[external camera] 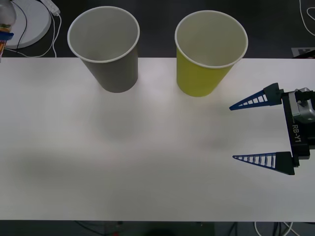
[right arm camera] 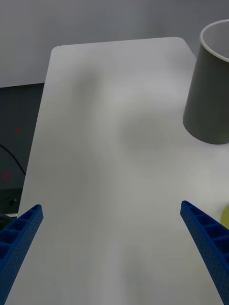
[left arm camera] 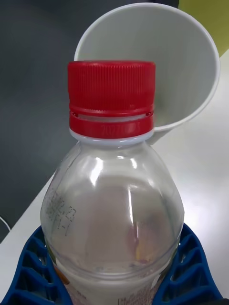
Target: Put the can into the green bin and the plastic bottle into the gray bin
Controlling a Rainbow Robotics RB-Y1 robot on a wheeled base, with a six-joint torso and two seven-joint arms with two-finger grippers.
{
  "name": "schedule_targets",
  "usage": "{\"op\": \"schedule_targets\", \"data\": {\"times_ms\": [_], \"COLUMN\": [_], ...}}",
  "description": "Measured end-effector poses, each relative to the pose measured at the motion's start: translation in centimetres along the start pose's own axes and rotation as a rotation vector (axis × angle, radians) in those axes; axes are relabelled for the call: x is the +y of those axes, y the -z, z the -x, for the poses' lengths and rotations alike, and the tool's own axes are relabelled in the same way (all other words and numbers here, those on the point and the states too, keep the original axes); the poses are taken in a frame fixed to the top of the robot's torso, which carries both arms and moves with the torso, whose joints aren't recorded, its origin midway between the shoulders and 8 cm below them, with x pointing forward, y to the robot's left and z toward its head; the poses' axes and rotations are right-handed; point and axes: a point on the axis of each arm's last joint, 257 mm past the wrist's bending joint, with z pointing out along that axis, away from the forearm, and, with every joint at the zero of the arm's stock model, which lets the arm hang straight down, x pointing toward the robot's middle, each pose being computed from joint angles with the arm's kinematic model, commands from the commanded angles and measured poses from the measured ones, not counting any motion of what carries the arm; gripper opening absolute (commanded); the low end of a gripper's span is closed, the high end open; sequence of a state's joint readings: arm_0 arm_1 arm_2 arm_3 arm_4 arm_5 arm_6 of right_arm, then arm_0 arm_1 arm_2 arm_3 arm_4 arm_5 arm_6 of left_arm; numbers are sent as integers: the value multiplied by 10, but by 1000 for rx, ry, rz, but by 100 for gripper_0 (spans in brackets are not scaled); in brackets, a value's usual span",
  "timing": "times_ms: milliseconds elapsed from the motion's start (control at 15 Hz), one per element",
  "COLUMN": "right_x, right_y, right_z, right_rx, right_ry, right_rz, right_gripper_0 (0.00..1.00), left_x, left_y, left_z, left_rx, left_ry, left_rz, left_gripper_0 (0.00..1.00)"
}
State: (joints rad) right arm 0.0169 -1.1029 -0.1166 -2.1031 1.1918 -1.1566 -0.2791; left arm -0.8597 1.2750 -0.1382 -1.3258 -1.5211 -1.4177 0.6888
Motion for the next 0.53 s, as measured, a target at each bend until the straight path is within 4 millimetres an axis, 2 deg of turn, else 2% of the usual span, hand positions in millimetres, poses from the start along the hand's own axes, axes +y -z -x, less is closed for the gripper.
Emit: {"op": "schedule_targets", "data": {"times_ms": [200,533], "right_x": [0,0], "right_y": [0,0], "right_z": [0,0], "right_rx": [0,0], "right_ry": [0,0], "right_rz": [0,0], "right_gripper_0": [100,100], "left_x": [4,2], "left_y": [-11,-21], "left_z": [25,51], "left_rx": [23,78], "left_ry": [-27,-78], "left_rz": [-17,-35], "left_gripper_0": [0,0]}}
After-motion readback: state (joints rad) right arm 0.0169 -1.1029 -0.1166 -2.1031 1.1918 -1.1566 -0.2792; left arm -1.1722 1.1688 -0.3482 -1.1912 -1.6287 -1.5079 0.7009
